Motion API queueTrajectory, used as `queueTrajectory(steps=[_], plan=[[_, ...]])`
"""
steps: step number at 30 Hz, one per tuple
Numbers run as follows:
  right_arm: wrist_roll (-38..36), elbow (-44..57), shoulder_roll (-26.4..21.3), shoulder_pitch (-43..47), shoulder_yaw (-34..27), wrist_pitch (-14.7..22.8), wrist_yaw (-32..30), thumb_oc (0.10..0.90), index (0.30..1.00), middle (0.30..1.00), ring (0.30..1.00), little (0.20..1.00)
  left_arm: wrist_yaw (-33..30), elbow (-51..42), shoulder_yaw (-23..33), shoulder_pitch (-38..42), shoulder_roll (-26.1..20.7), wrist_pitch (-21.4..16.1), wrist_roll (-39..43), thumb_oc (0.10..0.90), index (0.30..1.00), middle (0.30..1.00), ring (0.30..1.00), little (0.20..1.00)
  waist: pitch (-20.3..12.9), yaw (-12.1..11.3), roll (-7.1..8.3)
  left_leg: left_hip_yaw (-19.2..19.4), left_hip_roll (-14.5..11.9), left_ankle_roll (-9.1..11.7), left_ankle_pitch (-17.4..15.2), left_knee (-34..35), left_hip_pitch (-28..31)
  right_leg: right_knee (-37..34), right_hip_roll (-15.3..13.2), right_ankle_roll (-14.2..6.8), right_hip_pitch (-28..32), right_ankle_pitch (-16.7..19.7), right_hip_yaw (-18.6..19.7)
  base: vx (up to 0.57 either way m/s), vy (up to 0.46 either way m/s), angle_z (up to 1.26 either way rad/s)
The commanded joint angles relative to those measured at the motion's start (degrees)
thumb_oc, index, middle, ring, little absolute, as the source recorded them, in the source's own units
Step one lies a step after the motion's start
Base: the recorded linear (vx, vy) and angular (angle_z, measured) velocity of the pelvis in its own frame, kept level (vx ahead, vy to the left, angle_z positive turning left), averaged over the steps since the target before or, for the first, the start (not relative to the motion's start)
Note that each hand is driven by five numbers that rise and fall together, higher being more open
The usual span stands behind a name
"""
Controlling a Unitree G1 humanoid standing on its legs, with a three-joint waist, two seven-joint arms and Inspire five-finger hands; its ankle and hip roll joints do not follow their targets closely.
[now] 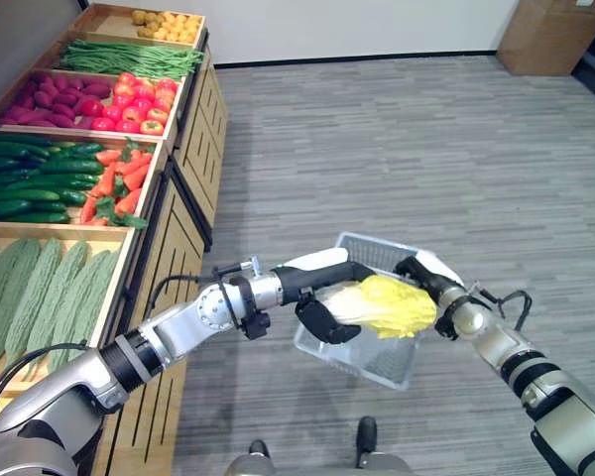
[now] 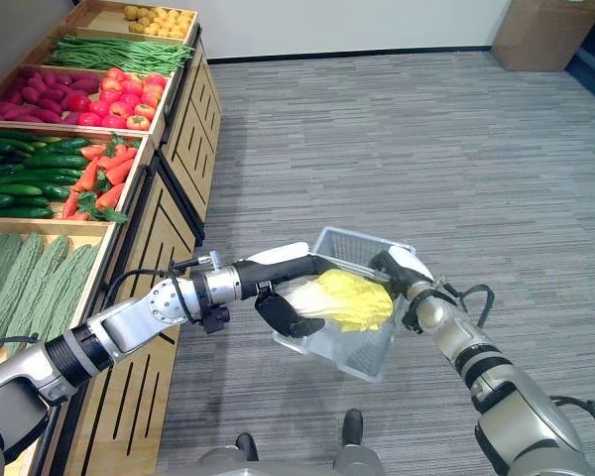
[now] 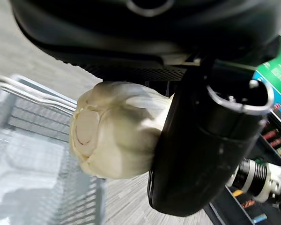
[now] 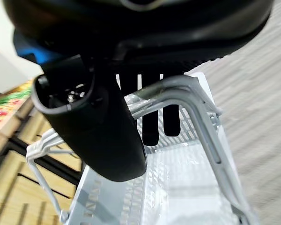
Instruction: Get the vegetables into the basket
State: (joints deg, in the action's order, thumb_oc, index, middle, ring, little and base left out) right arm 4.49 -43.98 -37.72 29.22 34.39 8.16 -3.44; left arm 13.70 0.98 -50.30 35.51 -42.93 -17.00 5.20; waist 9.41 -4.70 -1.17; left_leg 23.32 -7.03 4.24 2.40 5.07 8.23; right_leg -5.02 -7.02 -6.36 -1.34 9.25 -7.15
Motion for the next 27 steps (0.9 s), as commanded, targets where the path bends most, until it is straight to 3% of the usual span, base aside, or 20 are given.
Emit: queueTrajectory(steps=[1,9,14,23,26,27], plan=[[-3.46,0.79,0.24,16.06,-0.02,4.67,-2.64,0.400,0.300,0.300,0.300,0.300,-4.71,1.56,-1.70,7.12,2.44,-5.97,-2.46,0.400,0.300,0.300,0.300,0.300,-2.32,-0.89,2.28,-1.99,-1.03,3.11,0.64,-0.07,-0.73,0.48,-4.42,-5.20,4.26,-3.10,-0.06,0.00,0.000,0.00],[-3.70,4.75,1.83,17.25,-0.31,5.40,-3.55,0.400,0.300,0.300,0.300,0.300,-8.06,4.91,-3.34,9.74,3.55,-7.52,-14.02,0.400,0.300,0.300,0.300,0.300,-2.57,-0.61,2.10,-2.14,-0.88,3.05,0.41,-0.07,-0.59,0.53,-4.57,-5.30,4.49,-3.12,-0.40,0.00,0.000,0.00],[-3.68,10.98,1.88,16.67,-0.40,6.52,-3.15,0.400,0.300,0.300,0.300,0.300,-12.76,10.22,-3.95,10.46,5.10,-8.45,-27.22,0.400,0.300,0.300,0.300,0.300,-2.65,-0.36,2.42,-2.18,-0.73,3.03,0.29,-0.07,-0.77,0.51,-4.66,-5.37,4.30,-3.05,-0.48,0.00,0.000,0.00],[-8.65,20.70,4.90,12.27,-2.42,8.18,-1.72,0.400,0.300,0.300,0.300,0.300,-24.92,22.23,-1.37,8.67,8.77,-4.21,-48.71,0.400,0.300,0.300,0.300,0.300,-2.60,-0.04,2.69,-1.97,-0.77,2.96,0.09,-0.07,-0.56,0.45,-4.51,-5.30,4.32,-3.18,-0.38,0.00,0.000,0.00],[-8.83,22.81,5.09,11.52,-2.29,8.49,-1.39,0.400,0.300,0.300,0.300,0.300,-27.13,25.10,-1.18,8.06,9.81,-2.87,-52.59,0.400,0.300,0.300,0.300,0.300,-2.65,0.00,2.67,-1.87,-0.81,2.96,0.05,-0.07,-0.38,0.45,-4.46,-5.30,4.36,-3.24,-0.33,0.00,0.000,0.00],[-9.29,24.15,5.22,11.05,-1.99,8.88,-1.21,0.400,0.300,0.300,0.300,0.300,-28.34,28.13,-0.60,7.23,10.81,-1.54,-54.79,0.712,0.736,0.736,0.736,0.736,-2.68,0.03,2.77,-1.80,-0.82,2.97,0.04,-0.07,-0.30,0.45,-4.36,-5.26,4.43,-3.33,-0.22,0.00,0.000,0.00]])
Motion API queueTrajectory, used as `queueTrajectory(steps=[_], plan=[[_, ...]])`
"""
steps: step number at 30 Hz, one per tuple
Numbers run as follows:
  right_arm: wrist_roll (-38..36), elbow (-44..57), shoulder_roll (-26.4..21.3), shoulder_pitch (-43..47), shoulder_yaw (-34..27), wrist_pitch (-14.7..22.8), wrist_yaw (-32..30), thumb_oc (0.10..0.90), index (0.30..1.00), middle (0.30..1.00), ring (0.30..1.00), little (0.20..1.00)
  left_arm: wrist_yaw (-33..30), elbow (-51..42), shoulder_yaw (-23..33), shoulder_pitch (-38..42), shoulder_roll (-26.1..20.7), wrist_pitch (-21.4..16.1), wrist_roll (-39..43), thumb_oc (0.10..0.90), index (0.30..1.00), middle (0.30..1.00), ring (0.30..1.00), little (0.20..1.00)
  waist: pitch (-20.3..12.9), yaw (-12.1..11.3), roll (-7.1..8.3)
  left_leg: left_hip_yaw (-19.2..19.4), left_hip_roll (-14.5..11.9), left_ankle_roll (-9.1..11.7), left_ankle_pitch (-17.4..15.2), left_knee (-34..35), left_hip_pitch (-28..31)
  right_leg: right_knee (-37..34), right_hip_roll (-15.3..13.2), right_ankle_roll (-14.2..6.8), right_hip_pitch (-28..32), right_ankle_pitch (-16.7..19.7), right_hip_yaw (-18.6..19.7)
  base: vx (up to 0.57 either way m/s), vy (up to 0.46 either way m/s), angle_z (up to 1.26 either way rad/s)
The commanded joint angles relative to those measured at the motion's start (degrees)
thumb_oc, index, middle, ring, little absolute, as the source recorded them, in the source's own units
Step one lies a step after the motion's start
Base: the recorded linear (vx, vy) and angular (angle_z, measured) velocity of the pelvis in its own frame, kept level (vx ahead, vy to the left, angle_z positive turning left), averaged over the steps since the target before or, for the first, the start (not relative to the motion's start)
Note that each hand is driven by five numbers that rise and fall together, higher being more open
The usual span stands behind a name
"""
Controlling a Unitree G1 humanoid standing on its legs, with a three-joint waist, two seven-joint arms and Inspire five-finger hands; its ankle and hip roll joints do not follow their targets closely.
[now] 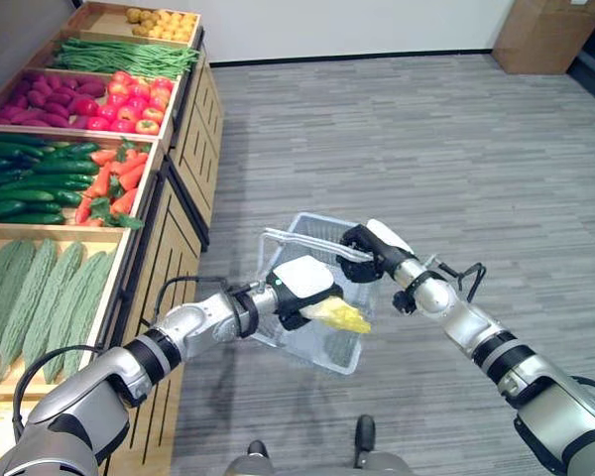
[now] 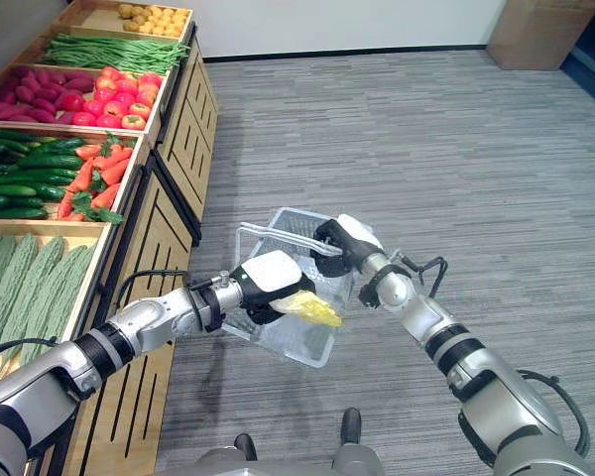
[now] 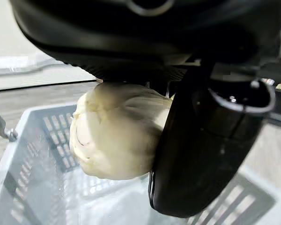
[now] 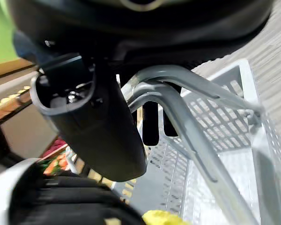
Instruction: Get the vegetables into the basket
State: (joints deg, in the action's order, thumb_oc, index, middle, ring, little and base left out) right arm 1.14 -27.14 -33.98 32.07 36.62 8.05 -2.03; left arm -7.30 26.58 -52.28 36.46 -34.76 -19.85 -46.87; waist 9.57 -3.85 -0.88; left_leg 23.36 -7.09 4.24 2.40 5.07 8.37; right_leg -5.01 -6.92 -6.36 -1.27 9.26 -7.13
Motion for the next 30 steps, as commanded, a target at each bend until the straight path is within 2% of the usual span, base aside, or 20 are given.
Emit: queueTrajectory(steps=[1,5,9,16,19,20,21,22,25,26,27,29,30], plan=[[-5.85,8.24,1.37,8.47,-3.46,9.27,-2.36,0.400,0.300,0.300,0.300,0.300,-8.49,5.21,0.83,6.51,2.97,2.76,-6.44,0.900,1.000,1.000,1.000,1.000,-2.82,-0.79,2.50,-1.70,-0.78,3.02,-0.01,-0.07,-0.34,0.42,-4.39,-5.25,4.43,-3.35,-0.30,0.00,0.000,0.00],[-6.37,9.37,1.35,8.33,-3.19,9.63,-2.39,0.400,0.300,0.300,0.300,0.300,-9.55,8.03,0.84,6.74,3.74,4.38,-9.05,0.900,1.000,1.000,1.000,1.000,-2.75,-0.77,2.53,-1.54,-0.86,3.10,0.05,-0.07,-0.31,0.45,-4.32,-5.26,4.38,-3.33,-0.35,0.00,-0.002,-0.01],[-6.95,9.76,1.54,7.12,-3.96,9.54,-2.80,0.400,0.300,0.300,0.300,0.300,-11.10,10.25,3.19,5.01,4.69,6.26,-9.36,0.900,1.000,1.000,1.000,1.000,-2.66,-0.77,2.55,-1.49,-1.03,3.13,0.08,-0.07,-0.21,0.47,-4.23,-5.13,4.52,-3.43,-0.41,0.00,-0.001,-0.01],[-6.48,6.83,1.83,4.50,-6.12,9.03,-3.69,0.400,0.300,0.300,0.300,0.300,-10.96,8.72,5.65,1.85,4.68,5.77,-6.77,0.900,1.000,1.000,1.000,1.000,-2.87,-0.94,2.51,-1.69,-1.12,3.16,0.05,-0.07,0.20,0.50,-4.11,-4.89,5.16,-3.74,-0.63,0.00,0.000,0.00],[-5.95,4.71,2.38,1.84,-8.61,8.46,-4.64,0.400,0.300,0.300,0.300,0.300,-9.11,3.66,9.04,-2.09,5.17,3.03,2.52,0.900,1.000,1.000,1.000,1.000,-2.96,-1.21,2.49,-2.03,-1.11,3.05,0.05,-0.07,0.34,0.57,-4.08,-4.75,5.47,-3.89,-0.80,0.00,0.000,0.00],[-5.54,3.26,2.37,-0.05,-10.67,7.88,-5.01,0.400,0.300,0.300,0.300,0.300,-5.57,-1.39,11.38,-5.49,5.34,0.35,11.84,0.900,1.000,1.000,1.000,1.000,-3.01,-1.42,2.47,-2.24,-1.08,2.96,0.00,-0.07,0.48,0.58,-4.05,-4.64,5.66,-3.92,-0.96,0.00,0.000,0.00],[-5.42,2.41,2.23,-0.83,-11.87,7.49,-5.19,0.400,0.300,0.300,0.300,0.300,-3.12,-3.61,12.41,-7.62,5.65,-0.97,17.36,0.900,1.000,1.000,1.000,1.000,-2.98,-1.54,2.44,-2.39,-1.05,2.89,0.01,-0.07,0.51,0.59,-4.07,-4.56,5.71,-3.93,-0.95,0.00,0.000,0.00],[-5.40,2.46,2.24,-0.97,-11.84,7.49,-5.19,0.400,0.300,0.300,0.300,0.300,-2.46,-4.17,12.56,-7.80,5.33,-0.82,17.96,0.900,1.000,1.000,1.000,1.000,-3.08,-1.50,2.43,-2.40,-1.06,2.89,-0.02,-0.07,0.53,0.58,-4.07,-4.56,5.75,-3.94,-0.97,0.00,0.000,0.00],[-5.53,-0.24,1.56,-4.56,-15.83,6.57,-5.16,0.400,0.300,0.300,0.300,0.300,8.05,-14.51,14.45,-13.98,2.76,-1.73,39.40,0.900,1.000,1.000,1.000,1.000,-3.35,-1.76,2.04,-2.76,-0.97,2.75,-0.06,-0.07,0.75,0.58,-4.22,-4.43,6.05,-3.91,-1.09,0.00,0.000,0.00],[-5.56,-0.20,1.60,-4.68,-15.92,6.59,-5.12,0.400,0.300,0.300,0.300,0.300,8.56,-15.01,14.55,-14.08,2.38,-1.46,39.98,0.900,1.000,1.000,1.000,1.000,-3.40,-1.80,2.12,-2.76,-0.98,2.75,-0.08,-0.07,0.76,0.56,-4.21,-4.43,6.07,-3.92,-1.09,0.00,0.000,0.00],[-5.54,-0.45,1.40,-5.45,-16.49,6.44,-4.94,0.400,0.300,0.300,0.300,0.300,9.48,-16.81,15.10,-15.19,1.63,-1.13,44.30,0.900,1.000,1.000,1.000,1.000,-3.46,-1.86,2.08,-2.78,-0.95,2.72,-0.08,-0.07,0.81,0.58,-4.24,-4.44,6.11,-3.88,-1.13,0.00,0.000,0.00],[-5.07,-1.88,0.29,-8.57,-19.24,5.96,-5.06,0.400,0.300,0.300,0.300,0.300,15.37,-22.10,18.13,-20.76,0.55,0.13,62.90,0.900,1.000,1.000,1.000,1.000,-3.43,-1.98,1.86,-2.92,-0.83,2.63,-0.04,-0.07,0.91,0.68,-4.36,-4.38,6.14,-3.72,-1.21,0.00,0.000,0.00],[-5.06,-1.83,0.34,-8.65,-19.22,5.95,-5.05,0.400,0.300,0.300,0.300,0.300,15.57,-22.34,18.27,-20.93,0.36,0.27,63.14,0.900,1.000,1.000,1.000,1.000,-3.50,-1.94,1.89,-2.92,-0.84,2.63,-0.05,-0.07,0.92,0.67,-4.36,-4.38,6.15,-3.72,-1.21,0.00,0.000,0.00]])
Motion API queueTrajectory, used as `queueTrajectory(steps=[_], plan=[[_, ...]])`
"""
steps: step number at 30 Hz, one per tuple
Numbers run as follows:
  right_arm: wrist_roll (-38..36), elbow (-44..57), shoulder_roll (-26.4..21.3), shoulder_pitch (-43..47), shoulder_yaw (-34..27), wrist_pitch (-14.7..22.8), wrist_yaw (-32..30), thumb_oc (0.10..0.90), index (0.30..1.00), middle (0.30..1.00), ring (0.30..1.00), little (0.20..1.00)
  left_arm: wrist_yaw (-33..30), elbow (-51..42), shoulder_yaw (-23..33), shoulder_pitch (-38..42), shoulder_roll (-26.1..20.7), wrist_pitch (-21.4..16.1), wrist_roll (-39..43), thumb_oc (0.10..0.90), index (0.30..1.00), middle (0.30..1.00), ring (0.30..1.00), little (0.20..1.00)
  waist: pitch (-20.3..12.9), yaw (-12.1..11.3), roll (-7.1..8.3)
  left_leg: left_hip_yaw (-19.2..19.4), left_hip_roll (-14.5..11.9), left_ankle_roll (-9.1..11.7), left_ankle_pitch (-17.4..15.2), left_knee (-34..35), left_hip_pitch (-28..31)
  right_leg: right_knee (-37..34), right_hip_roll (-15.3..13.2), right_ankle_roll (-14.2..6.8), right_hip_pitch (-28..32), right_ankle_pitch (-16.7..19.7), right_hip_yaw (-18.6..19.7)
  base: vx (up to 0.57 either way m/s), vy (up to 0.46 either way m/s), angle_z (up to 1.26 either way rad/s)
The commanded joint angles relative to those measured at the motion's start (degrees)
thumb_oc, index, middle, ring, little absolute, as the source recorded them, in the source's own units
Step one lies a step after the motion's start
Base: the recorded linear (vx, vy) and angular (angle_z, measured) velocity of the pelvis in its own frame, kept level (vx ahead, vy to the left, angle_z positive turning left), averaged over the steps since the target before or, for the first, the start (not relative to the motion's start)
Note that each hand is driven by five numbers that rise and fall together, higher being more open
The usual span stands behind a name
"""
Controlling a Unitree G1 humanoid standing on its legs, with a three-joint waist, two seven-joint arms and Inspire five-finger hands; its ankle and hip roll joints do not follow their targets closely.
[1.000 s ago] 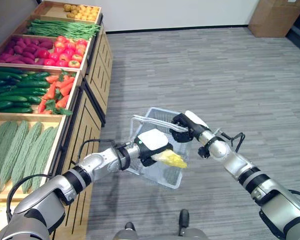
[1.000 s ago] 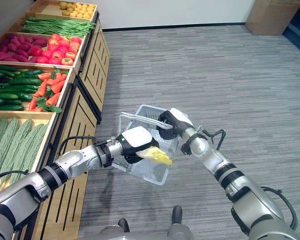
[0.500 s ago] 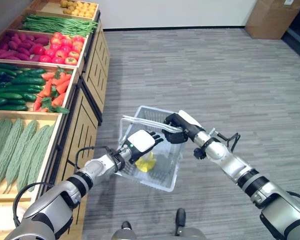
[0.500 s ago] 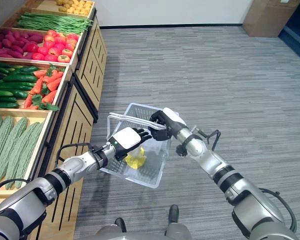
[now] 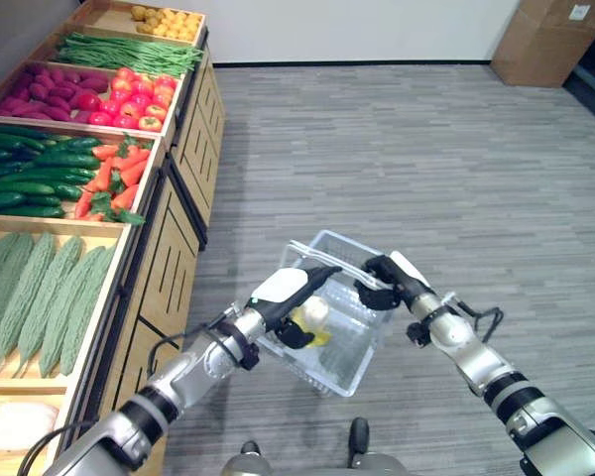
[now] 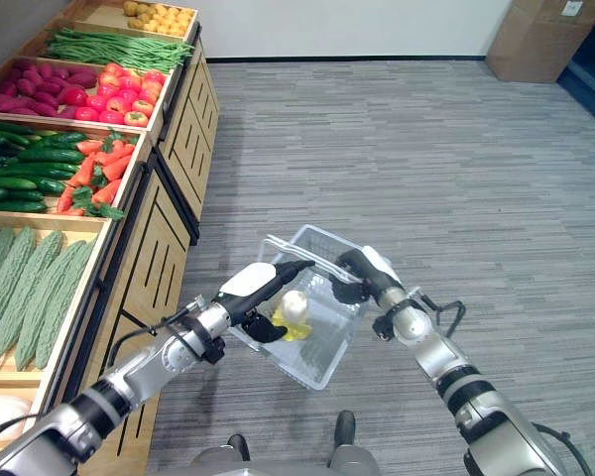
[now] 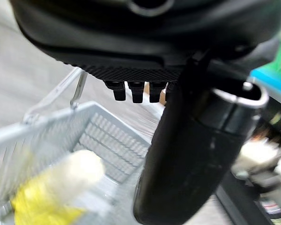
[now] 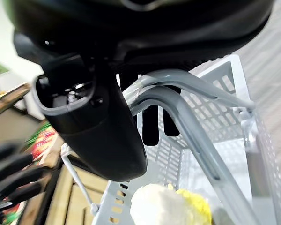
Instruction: Get the vegetables into the basket
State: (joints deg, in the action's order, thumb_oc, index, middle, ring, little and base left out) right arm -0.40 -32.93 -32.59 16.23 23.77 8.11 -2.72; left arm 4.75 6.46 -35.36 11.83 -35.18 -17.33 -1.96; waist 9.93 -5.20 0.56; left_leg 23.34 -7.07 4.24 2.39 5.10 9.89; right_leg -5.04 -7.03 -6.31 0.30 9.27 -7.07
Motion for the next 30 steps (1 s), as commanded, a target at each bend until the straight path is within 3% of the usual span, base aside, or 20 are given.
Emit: queueTrajectory(steps=[1,4,11,20,21,23,26,30], plan=[[-2.88,3.44,-1.22,5.57,-7.59,5.57,-4.15,0.400,0.300,0.300,0.300,0.300,5.38,-3.60,3.10,0.70,0.49,-1.33,24.19,0.900,1.000,1.000,1.000,1.000,-3.85,-0.74,0.44,-2.90,-0.82,2.59,-0.03,-0.10,-0.57,0.72,-4.23,-4.43,4.59,-3.69,-1.30,0.00,0.000,0.00],[0.00,2.13,-2.66,-0.55,-11.69,5.07,-4.33,0.400,0.300,0.300,0.300,0.300,8.38,-5.86,8.98,-7.40,-0.22,1.13,36.76,0.900,1.000,1.000,1.000,1.000,-3.77,-0.97,0.42,-3.12,-0.79,2.52,0.14,-0.10,-0.65,0.84,-4.26,-4.41,4.48,-3.63,-1.32,0.00,0.000,0.00],[1.40,-3.90,-2.27,-7.51,-16.68,4.80,-4.79,0.400,0.300,0.300,0.300,0.300,9.39,-3.01,15.38,-14.33,-0.50,3.13,38.21,0.900,1.000,1.000,1.000,1.000,-3.86,-1.04,0.50,-3.58,-0.63,2.43,0.21,-0.10,-0.78,1.20,-4.36,-4.41,4.43,-3.62,-1.56,0.00,-0.002,0.01],[-3.31,-12.44,1.38,-15.30,-22.48,4.93,-4.05,0.400,0.300,0.300,0.300,0.300,7.76,14.86,17.84,-17.83,2.81,4.23,25.85,0.900,1.000,1.000,1.000,1.000,-3.50,-0.41,0.41,-3.54,-0.67,2.44,0.43,-0.10,-1.17,1.65,-4.24,-4.38,3.68,-3.63,-1.54,0.00,-0.001,0.00],[-3.69,-15.35,2.30,-17.50,-23.32,4.83,-3.53,0.400,0.300,0.300,0.300,0.300,6.03,23.79,19.48,-18.27,5.30,4.59,19.36,0.900,1.000,1.000,1.000,1.000,-3.31,-0.08,0.44,-3.33,-0.66,2.46,0.50,-0.10,-1.28,1.81,-4.09,-4.34,3.34,-3.66,-1.33,0.00,0.000,0.00],[-3.73,-16.07,2.47,-18.17,-23.56,4.78,-3.35,0.400,0.300,0.300,0.300,0.300,5.33,26.74,19.96,-18.01,6.08,4.44,16.75,0.900,1.000,1.000,1.000,1.000,-3.25,0.04,0.41,-3.25,-0.66,2.48,0.48,-0.10,-1.34,1.86,-4.07,-4.31,3.19,-3.67,-1.23,0.00,0.004,-0.03],[-6.06,-20.61,4.21,-19.77,-24.47,5.01,-3.01,0.400,0.300,0.300,0.300,0.300,0.27,42.12,22.64,-15.45,10.96,4.86,8.72,0.900,1.000,1.000,1.000,1.000,-3.10,0.76,0.37,-2.88,-0.66,2.57,0.56,-0.10,-1.50,2.15,-3.93,-4.18,2.63,-3.65,-0.98,-0.01,0.006,-0.06],[-7.25,-23.75,5.15,-20.69,-24.70,5.15,-2.93,0.400,0.300,0.300,0.300,0.300,-3.54,49.52,24.68,-13.88,13.40,5.63,3.62,0.900,1.000,1.000,1.000,1.000,-3.03,1.01,0.41,-2.65,-0.74,2.64,0.51,-0.10,-1.55,2.24,-3.82,-4.09,2.40,-3.71,-0.83,0.00,-0.002,-0.05]])
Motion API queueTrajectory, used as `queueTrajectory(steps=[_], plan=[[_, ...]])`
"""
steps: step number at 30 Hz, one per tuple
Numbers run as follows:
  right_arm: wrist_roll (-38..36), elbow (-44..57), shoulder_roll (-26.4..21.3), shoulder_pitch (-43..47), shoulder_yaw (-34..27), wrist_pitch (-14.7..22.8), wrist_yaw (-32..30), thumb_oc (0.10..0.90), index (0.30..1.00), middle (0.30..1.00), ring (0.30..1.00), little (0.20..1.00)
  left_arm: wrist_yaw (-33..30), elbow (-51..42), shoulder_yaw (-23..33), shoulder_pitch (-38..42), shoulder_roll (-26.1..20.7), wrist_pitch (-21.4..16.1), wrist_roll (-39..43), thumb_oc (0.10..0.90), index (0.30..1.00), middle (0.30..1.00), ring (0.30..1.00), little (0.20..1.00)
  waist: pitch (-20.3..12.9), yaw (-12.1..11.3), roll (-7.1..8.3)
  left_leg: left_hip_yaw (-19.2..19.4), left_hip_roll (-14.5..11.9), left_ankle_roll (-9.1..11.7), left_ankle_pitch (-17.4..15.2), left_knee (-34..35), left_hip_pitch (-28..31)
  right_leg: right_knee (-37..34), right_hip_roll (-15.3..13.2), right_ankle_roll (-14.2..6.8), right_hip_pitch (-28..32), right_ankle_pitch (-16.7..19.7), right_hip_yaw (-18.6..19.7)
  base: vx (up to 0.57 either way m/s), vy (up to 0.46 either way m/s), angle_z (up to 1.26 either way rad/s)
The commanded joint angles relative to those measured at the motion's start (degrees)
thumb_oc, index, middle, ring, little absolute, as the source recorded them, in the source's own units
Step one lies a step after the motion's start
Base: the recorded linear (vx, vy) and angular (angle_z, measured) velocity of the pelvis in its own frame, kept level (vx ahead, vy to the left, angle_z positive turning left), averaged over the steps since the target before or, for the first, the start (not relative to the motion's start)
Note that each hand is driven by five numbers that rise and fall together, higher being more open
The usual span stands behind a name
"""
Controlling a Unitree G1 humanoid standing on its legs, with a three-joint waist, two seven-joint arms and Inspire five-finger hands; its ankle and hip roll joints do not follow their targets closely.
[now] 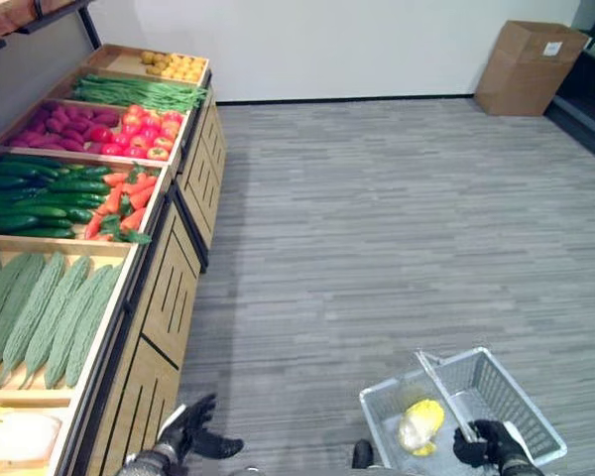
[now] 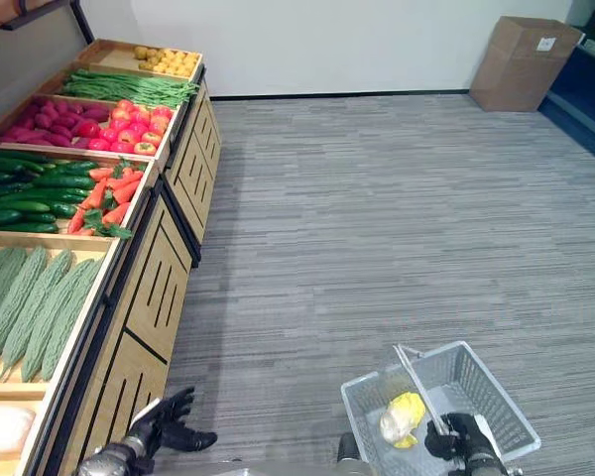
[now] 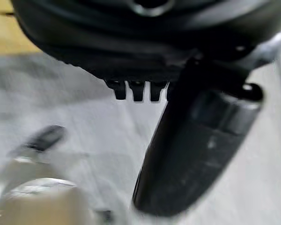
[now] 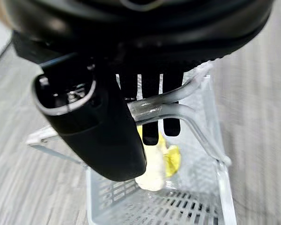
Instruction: Get the vegetables into the basket
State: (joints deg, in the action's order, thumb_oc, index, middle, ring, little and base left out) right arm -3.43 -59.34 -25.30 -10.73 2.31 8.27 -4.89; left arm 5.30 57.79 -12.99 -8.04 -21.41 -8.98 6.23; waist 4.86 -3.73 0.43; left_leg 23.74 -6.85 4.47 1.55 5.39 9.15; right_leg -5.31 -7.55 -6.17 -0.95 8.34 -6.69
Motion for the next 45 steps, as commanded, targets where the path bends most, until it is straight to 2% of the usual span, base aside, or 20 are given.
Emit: queueTrajectory(steps=[1,5,6,11,18,20,24,30,34,35,36,37,42,45], plan=[[-5.38,-0.18,-1.28,6.16,-3.23,5.12,-0.76,0.400,0.300,0.300,0.300,0.300,-5.36,3.09,3.19,6.97,0.95,-2.75,-6.46,0.900,1.000,1.000,1.000,1.000,2.05,-0.30,0.60,-3.00,-0.98,2.46,1.32,-0.39,-0.77,2.62,-3.22,-4.17,3.60,-2.88,-1.13,0.00,-0.002,-0.03],[-5.76,-4.18,-0.15,6.16,-2.18,5.10,-0.66,0.400,0.300,0.300,0.300,0.300,-8.06,9.37,4.37,8.14,2.34,-2.10,-10.24,0.900,1.000,1.000,1.000,1.000,2.23,-0.17,0.65,-2.99,-1.02,2.55,1.31,-0.39,-0.70,2.85,-3.09,-4.01,3.50,-3.02,-0.93,0.00,0.000,0.00],[-7.64,-7.66,1.00,6.40,-2.35,5.29,-1.02,0.400,0.300,0.300,0.300,0.300,-10.98,12.85,5.09,8.68,3.36,-1.16,-12.89,0.900,1.000,1.000,1.000,1.000,2.27,-0.11,0.67,-2.93,-1.05,2.59,1.22,-0.39,-0.66,2.93,-3.00,-3.92,3.54,-3.18,-0.89,0.00,0.001,-0.03],[-9.74,-11.38,2.13,6.41,-2.19,5.30,-1.00,0.400,0.300,0.300,0.300,0.300,-14.88,16.40,5.52,8.55,4.54,0.88,-16.59,0.900,1.000,1.000,1.000,1.000,2.34,0.01,0.64,-2.87,-1.13,2.69,1.13,-0.39,-0.48,2.98,-2.82,-3.78,3.61,-3.47,-0.83,0.00,0.000,0.00],[-9.48,-14.08,2.45,6.64,-2.13,4.63,-1.65,0.400,0.300,0.300,0.300,0.300,-15.62,18.21,6.10,7.94,6.17,1.93,-16.24,0.900,1.000,1.000,1.000,1.000,2.67,-0.03,0.45,-2.84,-1.41,2.83,1.24,-0.39,-0.52,3.41,-2.66,-3.62,3.30,-3.78,-0.58,0.00,0.000,0.00],[-8.93,-14.82,2.37,6.87,-1.74,4.25,-1.60,0.400,0.300,0.300,0.300,0.300,-15.50,17.99,5.87,7.84,6.36,2.03,-15.90,0.900,1.000,1.000,1.000,1.000,3.24,0.05,0.11,-2.81,-1.88,2.80,1.40,-0.39,-0.46,5.63,-2.38,-3.30,2.44,-4.88,-0.52,0.00,0.000,0.00],[-6.71,-14.73,1.89,8.50,0.25,3.80,-1.81,0.400,0.300,0.300,0.300,0.300,-15.81,16.87,5.09,9.22,6.08,2.04,-14.40,0.900,1.000,1.000,1.000,1.000,5.78,0.16,-1.06,-3.14,-3.71,2.78,2.57,-0.39,-1.61,15.99,-0.76,-2.46,-3.93,-9.48,1.07,-0.08,-0.042,-0.03],[-6.73,-14.58,2.04,8.56,1.14,3.77,-1.57,0.400,0.300,0.300,0.300,0.300,-15.95,16.94,4.24,10.53,5.56,2.44,-14.21,0.900,1.000,1.000,1.000,1.000,6.65,-0.38,-1.50,-4.15,-5.90,3.55,5.17,-0.67,-2.00,19.43,1.07,-0.76,-4.65,-12.54,0.21,0.04,-0.164,0.07],[-6.71,-14.12,0.86,8.65,1.00,3.81,-1.41,0.400,0.300,0.300,0.300,0.300,-15.46,16.38,2.54,12.46,6.30,2.44,-13.62,0.900,1.000,1.000,1.000,1.000,9.45,-0.12,-0.22,-6.05,-7.04,4.68,5.93,-13.46,-9.85,18.78,0.31,1.27,-2.58,-13.49,-1.81,0.00,-0.159,0.27],[-6.53,-13.91,0.33,8.54,1.25,3.58,-1.31,0.400,0.300,0.300,0.300,0.300,-15.17,16.02,1.86,12.60,6.40,2.35,-13.25,0.900,1.000,1.000,1.000,1.000,10.01,-0.58,-0.01,-8.42,-5.97,4.59,6.54,-14.32,-11.75,18.92,0.12,1.35,-2.20,-14.18,-2.15,0.03,-0.083,0.32],[-6.53,-13.91,0.33,8.54,1.25,3.59,-1.31,0.400,0.300,0.300,0.300,0.300,-15.17,16.02,1.86,12.60,6.39,2.35,-13.25,0.900,1.000,1.000,1.000,1.000,10.01,-0.42,0.03,-8.57,-5.88,4.56,6.53,-14.35,-11.82,19.00,0.02,1.32,-2.19,-14.28,-2.29,0.14,-0.007,0.46],[-6.19,-14.25,-0.36,8.77,1.30,3.61,-1.42,0.400,0.300,0.300,0.300,0.300,-15.18,16.20,1.87,12.42,6.56,2.32,-12.58,0.900,1.000,1.000,1.000,1.000,9.79,-1.24,-0.31,-11.56,-4.57,3.59,6.29,-10.81,-15.09,18.60,-0.06,1.08,-1.70,-14.91,-2.02,0.16,0.035,0.49],[-5.54,-14.27,-0.73,8.75,1.42,3.60,-1.69,0.400,0.300,0.300,0.300,0.300,-15.07,17.26,1.71,11.50,6.90,2.54,-13.35,0.900,1.000,1.000,1.000,1.000,9.34,-2.60,-0.55,-11.59,-6.51,3.46,10.31,-2.83,-17.37,17.15,0.51,0.39,1.72,-16.74,-1.61,0.20,0.087,0.17],[-5.38,-13.70,-0.06,8.95,2.22,3.64,-1.29,0.400,0.300,0.300,0.300,0.300,-14.86,17.17,1.68,10.70,6.63,2.58,-13.65,0.900,1.000,1.000,1.000,1.000,8.91,-3.02,-0.10,-11.38,-5.81,2.74,9.35,-2.83,-15.98,16.82,-0.01,-0.36,3.29,-17.65,-0.18,0.22,0.171,-0.13]])
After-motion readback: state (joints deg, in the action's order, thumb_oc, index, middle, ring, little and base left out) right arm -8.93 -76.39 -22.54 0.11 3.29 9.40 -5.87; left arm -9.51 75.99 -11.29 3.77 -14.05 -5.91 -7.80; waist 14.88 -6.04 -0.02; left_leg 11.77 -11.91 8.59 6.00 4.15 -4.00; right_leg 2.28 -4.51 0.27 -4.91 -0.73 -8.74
